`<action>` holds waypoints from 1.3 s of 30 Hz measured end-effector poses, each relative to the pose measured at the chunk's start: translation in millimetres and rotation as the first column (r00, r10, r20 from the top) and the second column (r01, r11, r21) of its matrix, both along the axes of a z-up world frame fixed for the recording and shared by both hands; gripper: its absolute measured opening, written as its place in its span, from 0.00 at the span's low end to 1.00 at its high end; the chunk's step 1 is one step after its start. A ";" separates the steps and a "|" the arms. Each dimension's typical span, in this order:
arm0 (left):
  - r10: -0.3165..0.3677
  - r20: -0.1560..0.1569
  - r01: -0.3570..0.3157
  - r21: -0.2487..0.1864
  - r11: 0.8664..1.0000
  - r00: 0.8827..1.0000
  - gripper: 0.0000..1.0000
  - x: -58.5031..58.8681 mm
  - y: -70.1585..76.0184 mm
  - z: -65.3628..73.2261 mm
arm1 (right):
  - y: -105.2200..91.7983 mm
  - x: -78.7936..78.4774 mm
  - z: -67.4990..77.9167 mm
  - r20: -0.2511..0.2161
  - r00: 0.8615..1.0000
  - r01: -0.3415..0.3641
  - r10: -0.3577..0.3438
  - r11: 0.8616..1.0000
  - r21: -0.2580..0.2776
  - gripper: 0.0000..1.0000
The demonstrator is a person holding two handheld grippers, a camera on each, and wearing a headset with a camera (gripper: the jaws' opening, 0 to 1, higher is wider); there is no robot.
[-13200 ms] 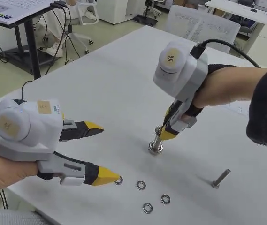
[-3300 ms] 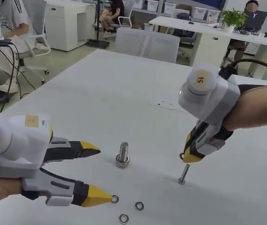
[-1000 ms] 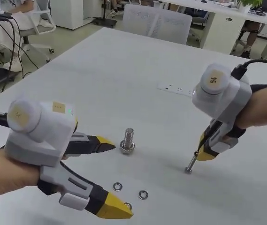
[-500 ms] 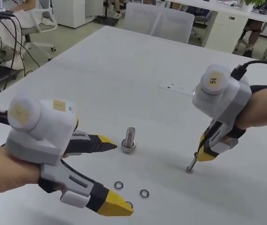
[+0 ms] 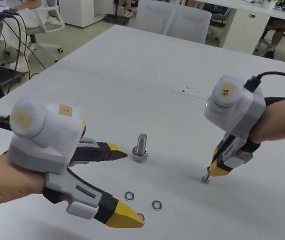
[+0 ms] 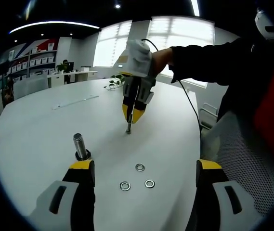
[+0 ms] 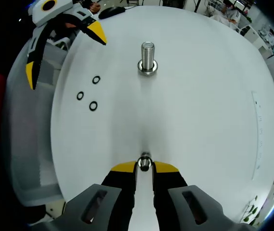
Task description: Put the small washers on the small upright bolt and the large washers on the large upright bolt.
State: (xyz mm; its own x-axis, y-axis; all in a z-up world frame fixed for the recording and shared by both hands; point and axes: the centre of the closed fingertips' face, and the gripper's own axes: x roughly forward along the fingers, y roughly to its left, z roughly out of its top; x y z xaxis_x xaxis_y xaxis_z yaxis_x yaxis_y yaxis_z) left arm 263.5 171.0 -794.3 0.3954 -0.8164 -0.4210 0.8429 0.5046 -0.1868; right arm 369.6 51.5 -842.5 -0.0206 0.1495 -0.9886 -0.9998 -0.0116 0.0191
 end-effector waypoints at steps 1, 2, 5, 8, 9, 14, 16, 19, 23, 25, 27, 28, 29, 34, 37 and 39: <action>0.000 -0.002 0.000 0.003 1.000 1.000 0.86 0.0 0.0 -0.7 | -0.3 -1.0 -1.9 -0.002 1.000 -0.002 0.002 1.000 -0.001 0.14; -0.001 -0.002 0.001 0.003 1.000 1.000 0.86 -0.1 0.0 -0.9 | -0.5 -1.5 -3.2 -0.004 1.000 -0.002 0.002 1.000 -0.002 0.14; 0.002 -0.003 -0.002 0.001 1.000 1.000 0.86 0.4 0.1 -0.8 | 0.0 -2.8 -7.8 -0.014 1.000 0.004 -0.004 1.000 0.005 0.14; 0.004 -0.004 -0.004 0.001 1.000 1.000 0.86 0.5 0.1 -1.0 | -0.8 -3.4 -13.0 -0.021 1.000 0.014 -0.014 1.000 0.006 0.14; 0.004 -0.005 -0.004 -0.001 1.000 1.000 0.86 0.4 0.1 -1.1 | -0.7 -3.4 -14.6 -0.022 1.000 0.014 -0.014 1.000 0.007 0.14; 0.003 -0.007 -0.003 0.001 1.000 1.000 0.85 -0.1 0.3 -2.5 | -0.7 -3.7 -26.1 -0.025 1.000 0.014 -0.013 1.000 0.000 0.14; 0.004 -0.008 -0.004 0.001 1.000 1.000 0.85 -0.5 0.0 -2.6 | -0.4 -4.6 -28.7 -0.027 1.000 0.013 -0.013 1.000 0.000 0.14; 0.006 -0.007 -0.006 0.001 1.000 1.000 0.85 -0.7 -0.1 -2.8 | -0.2 -6.9 -31.3 -0.030 0.999 0.011 -0.011 1.000 -0.001 0.14; 0.005 -0.007 -0.005 -0.001 1.000 1.000 0.85 -1.0 -0.3 -3.0 | 1.1 -6.5 -30.7 -0.025 1.000 0.010 -0.010 1.000 0.002 0.14; 0.007 -0.006 -0.007 0.000 1.000 1.000 0.84 -0.9 0.1 -3.3 | 1.3 -6.0 -31.3 -0.016 1.000 0.004 -0.004 1.000 -0.003 0.14; 0.007 -0.005 -0.007 -0.001 1.000 1.000 0.84 -0.9 0.4 -3.3 | 2.9 -6.0 -31.8 -0.012 1.000 0.001 -0.001 1.000 -0.001 0.14; 0.008 -0.005 -0.008 -0.002 1.000 1.000 0.84 -0.8 0.6 -3.2 | 3.4 -6.2 -31.9 -0.010 1.000 0.000 0.000 1.000 -0.001 0.15; 0.008 -0.004 -0.008 -0.001 1.000 1.000 0.84 -0.8 0.8 -3.2 | 4.2 -6.9 -32.3 -0.010 1.000 -0.002 0.002 1.000 0.001 0.15; 0.010 -0.004 -0.010 0.000 1.000 1.000 0.84 -1.1 1.7 -3.2 | 5.1 -4.1 -33.4 -0.010 1.000 -0.004 0.004 1.000 0.008 0.15; 0.010 -0.003 -0.010 -0.001 1.000 1.000 0.84 -1.0 1.6 -2.6 | 4.3 -3.6 -32.8 -0.006 1.000 -0.005 0.005 1.000 0.006 0.19; 0.009 -0.003 -0.009 -0.001 1.000 1.000 0.84 -1.1 1.4 -2.7 | 3.8 -3.0 -31.8 -0.002 1.000 -0.003 0.003 1.000 0.009 0.20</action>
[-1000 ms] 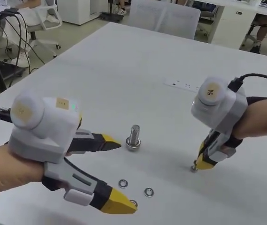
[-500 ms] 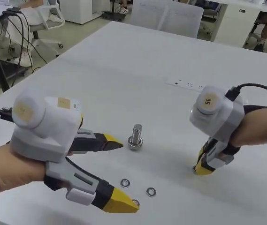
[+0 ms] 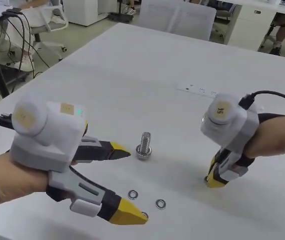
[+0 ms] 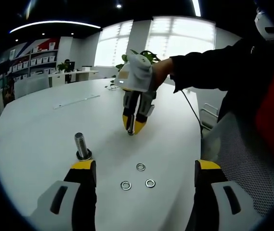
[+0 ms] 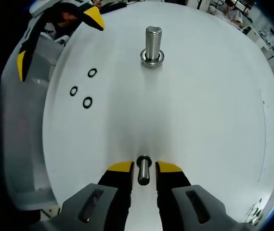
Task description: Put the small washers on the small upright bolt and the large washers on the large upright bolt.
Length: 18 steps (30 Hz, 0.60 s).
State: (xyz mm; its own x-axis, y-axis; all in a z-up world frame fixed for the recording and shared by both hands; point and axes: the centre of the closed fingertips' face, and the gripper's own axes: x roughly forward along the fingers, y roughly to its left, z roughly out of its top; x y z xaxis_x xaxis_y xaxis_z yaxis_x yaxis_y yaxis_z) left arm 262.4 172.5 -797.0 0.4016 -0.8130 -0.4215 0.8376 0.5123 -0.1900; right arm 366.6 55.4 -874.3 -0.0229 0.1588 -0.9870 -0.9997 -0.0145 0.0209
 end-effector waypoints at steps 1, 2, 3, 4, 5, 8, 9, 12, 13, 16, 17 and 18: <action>-0.001 0.000 0.001 0.000 1.000 1.000 0.84 -0.2 -0.2 0.0 | -0.7 0.1 0.9 -0.001 1.000 0.005 -0.005 1.000 0.004 0.20; -0.002 0.001 0.002 0.001 1.000 1.000 0.84 -0.1 -0.2 0.0 | -1.0 0.6 1.5 0.001 1.000 0.007 -0.007 1.000 0.008 0.20; -0.002 0.001 0.002 0.001 1.000 1.000 0.84 0.0 -0.2 0.1 | -2.3 1.3 1.1 0.003 1.000 0.008 -0.008 1.000 0.009 0.21; -0.002 0.001 0.002 -0.002 1.000 1.000 0.84 0.0 -0.5 0.6 | -3.7 2.1 1.2 0.006 1.000 0.010 -0.010 1.000 0.009 0.22; -0.002 0.002 0.002 -0.002 1.000 1.000 0.84 0.3 -0.4 0.8 | -4.9 1.8 2.7 0.008 1.000 0.015 -0.015 1.000 0.014 0.23; -0.002 0.001 0.002 -0.002 1.000 1.000 0.84 0.6 -0.2 0.7 | -6.4 0.3 6.9 0.011 1.000 0.027 -0.028 0.999 0.029 0.25; -0.002 0.002 0.002 -0.002 1.000 1.000 0.84 0.7 -0.3 0.8 | -7.6 -0.9 8.7 0.013 0.999 0.032 -0.032 0.999 0.033 0.26; -0.003 0.005 0.003 -0.004 1.000 1.000 0.84 1.3 -0.8 1.8 | -10.7 -2.8 11.7 0.019 0.999 0.040 -0.041 0.998 0.041 0.27; -0.002 0.006 0.002 -0.003 1.000 1.000 0.84 1.4 -0.6 1.9 | -12.6 -3.4 12.4 0.019 0.999 0.045 -0.045 0.998 0.041 0.27; 0.000 0.007 0.000 -0.004 1.000 1.000 0.84 2.1 -0.6 2.4 | -19.4 -5.4 15.4 0.022 0.998 0.059 -0.060 0.997 0.046 0.27; 0.000 0.008 0.000 -0.004 1.000 1.000 0.84 2.3 -0.5 2.6 | -20.6 -5.8 15.8 0.022 0.998 0.062 -0.063 0.997 0.047 0.27; 0.001 0.009 -0.001 -0.004 1.000 1.000 0.84 2.6 -0.6 2.8 | -22.3 -6.8 16.6 0.021 0.998 0.066 -0.067 0.997 0.049 0.27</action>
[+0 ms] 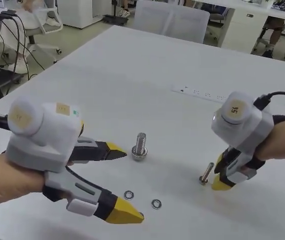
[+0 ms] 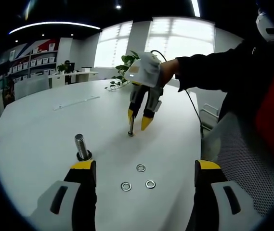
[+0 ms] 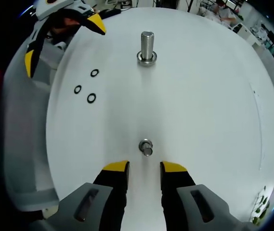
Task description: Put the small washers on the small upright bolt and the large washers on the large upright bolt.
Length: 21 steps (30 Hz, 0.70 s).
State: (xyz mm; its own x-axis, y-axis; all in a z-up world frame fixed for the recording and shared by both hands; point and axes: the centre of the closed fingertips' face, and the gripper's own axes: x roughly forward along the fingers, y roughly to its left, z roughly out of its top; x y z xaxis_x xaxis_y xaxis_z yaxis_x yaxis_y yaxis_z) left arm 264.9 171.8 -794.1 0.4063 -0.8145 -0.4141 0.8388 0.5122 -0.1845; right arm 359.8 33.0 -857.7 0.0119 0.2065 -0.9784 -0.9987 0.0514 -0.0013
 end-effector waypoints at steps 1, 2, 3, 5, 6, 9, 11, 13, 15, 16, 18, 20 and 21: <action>0.000 0.001 0.000 -0.001 1.000 1.000 0.84 0.3 -0.2 0.4 | -2.6 -1.4 1.0 0.002 1.000 0.004 -0.004 1.000 0.004 0.27; 0.001 0.002 -0.001 -0.002 1.000 1.000 0.84 0.7 -0.4 0.7 | -5.4 -3.6 1.7 0.000 1.000 0.010 -0.010 1.000 0.003 0.27; 0.000 0.003 0.000 -0.001 1.000 1.000 0.84 0.7 -0.5 0.6 | -7.2 -5.2 2.2 0.000 1.000 0.012 -0.012 1.000 0.003 0.27; -0.001 0.004 0.001 -0.001 1.000 1.000 0.84 1.0 -1.0 0.8 | -10.5 -9.3 3.7 0.003 1.000 0.013 -0.013 1.000 0.004 0.28; -0.003 0.004 0.003 -0.001 1.000 1.000 0.84 1.0 -1.2 0.9 | -11.9 -12.1 4.5 0.001 1.000 0.017 -0.017 1.000 0.006 0.28; -0.003 0.007 0.003 -0.001 1.000 1.000 0.83 1.2 -1.3 1.8 | -14.4 -18.5 6.0 -0.001 1.000 0.022 -0.022 1.000 0.012 0.28; -0.003 0.010 0.003 0.000 1.000 1.000 0.83 1.7 -1.2 2.5 | -16.5 -22.4 6.3 -0.003 1.000 0.025 -0.025 1.000 0.010 0.28; -0.002 0.011 0.002 -0.001 1.000 1.000 0.83 2.0 -1.0 2.8 | -16.9 -27.0 6.9 -0.004 1.000 0.021 -0.021 1.000 0.012 0.28; -0.002 0.012 0.002 0.002 1.000 1.000 0.83 2.2 -0.6 2.8 | -15.0 -33.6 7.5 -0.011 1.000 0.015 -0.014 1.000 0.017 0.28; -0.002 0.012 0.002 0.003 1.000 1.000 0.83 2.1 -0.5 2.9 | -14.0 -36.5 7.6 -0.013 1.000 0.011 -0.011 1.000 0.019 0.28; -0.002 0.012 0.002 0.006 1.000 1.000 0.83 2.3 -0.1 2.9 | -11.3 -42.3 7.3 -0.017 1.000 0.001 -0.001 1.000 0.021 0.28; -0.001 0.012 0.001 0.005 1.000 1.000 0.83 2.8 0.2 3.3 | -6.7 -49.6 7.2 -0.020 1.000 -0.014 0.015 1.000 0.025 0.28; 0.000 0.013 0.000 0.006 1.000 1.000 0.83 3.3 0.7 3.4 | -3.6 -53.8 7.0 -0.024 0.999 -0.021 0.021 0.999 0.029 0.28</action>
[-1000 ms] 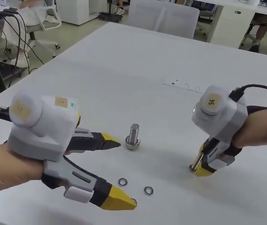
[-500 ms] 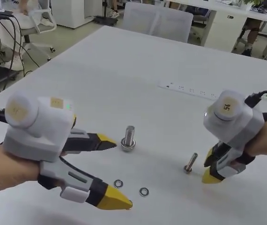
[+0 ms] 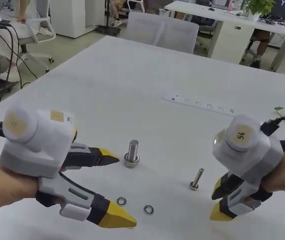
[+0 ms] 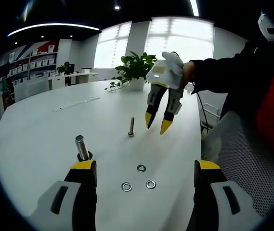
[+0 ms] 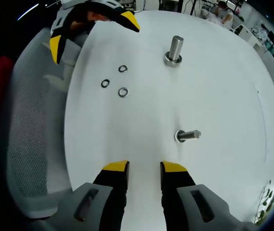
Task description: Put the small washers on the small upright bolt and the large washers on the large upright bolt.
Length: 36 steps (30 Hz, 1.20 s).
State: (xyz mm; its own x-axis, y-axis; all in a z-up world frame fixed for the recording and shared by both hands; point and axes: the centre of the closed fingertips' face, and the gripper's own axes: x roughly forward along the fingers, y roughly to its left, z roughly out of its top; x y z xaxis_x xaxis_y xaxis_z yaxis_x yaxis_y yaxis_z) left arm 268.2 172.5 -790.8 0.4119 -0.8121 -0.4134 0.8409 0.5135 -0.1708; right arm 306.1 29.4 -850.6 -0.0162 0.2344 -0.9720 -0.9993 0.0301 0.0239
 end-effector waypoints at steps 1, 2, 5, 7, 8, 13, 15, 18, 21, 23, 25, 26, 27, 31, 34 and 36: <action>0.001 0.000 -0.001 0.001 1.000 1.000 0.83 0.3 0.4 -0.1 | 2.6 -2.9 -0.1 -0.002 1.000 -0.008 0.008 1.000 0.003 0.28; 0.002 0.001 -0.002 0.003 1.000 1.000 0.83 0.6 0.8 -0.1 | 5.2 -5.9 -0.2 -0.004 1.000 -0.016 0.016 1.000 0.007 0.28; 0.000 0.002 0.000 0.007 1.000 1.000 0.82 0.3 0.9 0.2 | 15.7 -17.3 -1.1 -0.012 0.999 -0.052 0.053 0.999 0.011 0.27; -0.002 0.003 0.002 0.009 1.000 1.000 0.82 -0.2 0.7 0.8 | 22.5 -23.5 -1.7 -0.017 0.997 -0.075 0.075 0.997 0.013 0.27; -0.002 0.004 0.002 0.011 1.000 1.000 0.82 -0.3 0.7 0.8 | 25.8 -26.1 -1.9 -0.020 0.996 -0.083 0.083 0.996 0.016 0.27; 0.002 0.000 -0.002 0.017 1.000 1.000 0.81 -0.4 1.9 -0.7 | 48.6 -37.5 -3.2 -0.028 0.990 -0.136 0.137 0.990 0.034 0.27; 0.004 0.000 -0.004 0.021 1.000 1.000 0.81 -0.5 2.4 -1.4 | 58.7 -39.0 -3.9 -0.026 0.988 -0.150 0.151 0.988 0.041 0.27; 0.006 0.000 -0.006 0.023 1.000 1.000 0.81 -0.8 2.8 -1.7 | 72.0 -40.8 -4.7 -0.026 0.985 -0.171 0.173 0.984 0.053 0.27; 0.009 0.001 -0.009 0.023 1.000 1.000 0.81 -0.8 3.7 -1.6 | 82.4 -39.3 -6.8 -0.024 0.982 -0.186 0.187 0.981 0.058 0.27; 0.012 0.001 -0.012 0.023 1.000 1.000 0.80 -0.3 4.7 -1.9 | 87.8 -36.7 -9.3 -0.021 0.981 -0.193 0.195 0.979 0.058 0.27; 0.015 0.001 -0.015 0.023 1.000 1.000 0.80 -0.1 5.1 -2.3 | 92.5 -35.3 -11.7 -0.020 0.980 -0.198 0.199 0.979 0.057 0.26; 0.014 0.001 -0.014 0.023 1.000 1.000 0.80 -0.5 5.1 -2.5 | 94.4 -34.9 -13.0 -0.016 0.978 -0.205 0.206 0.977 0.054 0.26; 0.014 0.001 -0.014 0.023 1.000 1.000 0.80 -0.6 5.0 -2.6 | 95.6 -34.9 -13.7 -0.015 0.978 -0.209 0.210 0.976 0.052 0.26; 0.015 0.001 -0.015 0.023 1.000 1.000 0.79 -1.0 5.3 -3.2 | 101.3 -33.5 -16.2 -0.012 0.975 -0.222 0.223 0.974 0.046 0.26; 0.017 0.003 -0.017 0.019 1.000 1.000 0.79 -0.7 5.6 -2.5 | 103.8 -29.4 -18.1 -0.002 0.973 -0.232 0.232 0.972 0.033 0.26; 0.018 0.004 -0.018 0.018 1.000 1.000 0.78 -0.7 5.7 -2.4 | 105.4 -27.7 -19.0 0.002 0.971 -0.237 0.237 0.971 0.029 0.26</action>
State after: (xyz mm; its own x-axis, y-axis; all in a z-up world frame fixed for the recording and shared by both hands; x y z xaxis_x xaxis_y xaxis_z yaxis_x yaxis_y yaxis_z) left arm 267.6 178.2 -793.1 0.4276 -0.7970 -0.4265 0.8323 0.5313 -0.1583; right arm 278.4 134.8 -869.7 -0.0758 0.2517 -0.9648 -0.9778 -0.2086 0.0224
